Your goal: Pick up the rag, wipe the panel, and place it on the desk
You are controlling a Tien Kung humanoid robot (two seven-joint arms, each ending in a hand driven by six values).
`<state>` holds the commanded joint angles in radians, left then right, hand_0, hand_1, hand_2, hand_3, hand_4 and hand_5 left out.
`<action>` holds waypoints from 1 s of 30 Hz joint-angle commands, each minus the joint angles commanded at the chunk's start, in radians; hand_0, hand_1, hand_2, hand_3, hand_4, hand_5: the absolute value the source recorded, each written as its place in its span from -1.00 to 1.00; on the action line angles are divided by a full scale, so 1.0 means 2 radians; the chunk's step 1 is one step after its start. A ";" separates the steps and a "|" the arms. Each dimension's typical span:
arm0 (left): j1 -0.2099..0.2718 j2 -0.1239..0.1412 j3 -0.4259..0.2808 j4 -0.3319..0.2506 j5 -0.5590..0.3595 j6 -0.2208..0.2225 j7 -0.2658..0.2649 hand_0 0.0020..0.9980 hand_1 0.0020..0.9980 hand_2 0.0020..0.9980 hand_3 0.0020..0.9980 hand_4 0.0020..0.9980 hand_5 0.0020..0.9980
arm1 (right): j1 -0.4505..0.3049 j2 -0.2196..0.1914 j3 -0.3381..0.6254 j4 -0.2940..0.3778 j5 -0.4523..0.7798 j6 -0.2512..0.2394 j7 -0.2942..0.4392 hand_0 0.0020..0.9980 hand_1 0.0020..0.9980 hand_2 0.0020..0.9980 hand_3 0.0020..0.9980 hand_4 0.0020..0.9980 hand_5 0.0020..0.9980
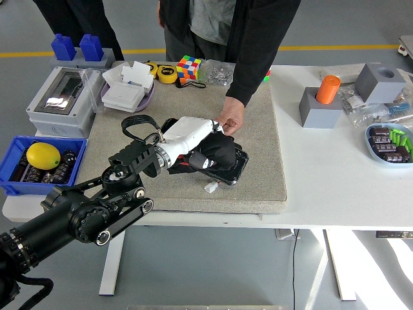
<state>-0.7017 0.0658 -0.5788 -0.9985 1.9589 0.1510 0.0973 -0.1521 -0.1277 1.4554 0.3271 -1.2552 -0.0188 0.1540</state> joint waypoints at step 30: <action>-0.010 0.006 -0.064 0.044 0.026 0.007 -0.008 -0.52 -0.41 -0.19 0.11 0.48 -1.00 | -0.002 0.000 0.003 0.000 -0.003 0.000 0.000 0.19 0.22 0.12 0.09 0.89 -0.24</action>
<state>-0.7220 0.0787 -0.7075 -0.9096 2.0108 0.1641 0.0804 -0.1563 -0.1281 1.4615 0.3266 -1.2609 -0.0187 0.1538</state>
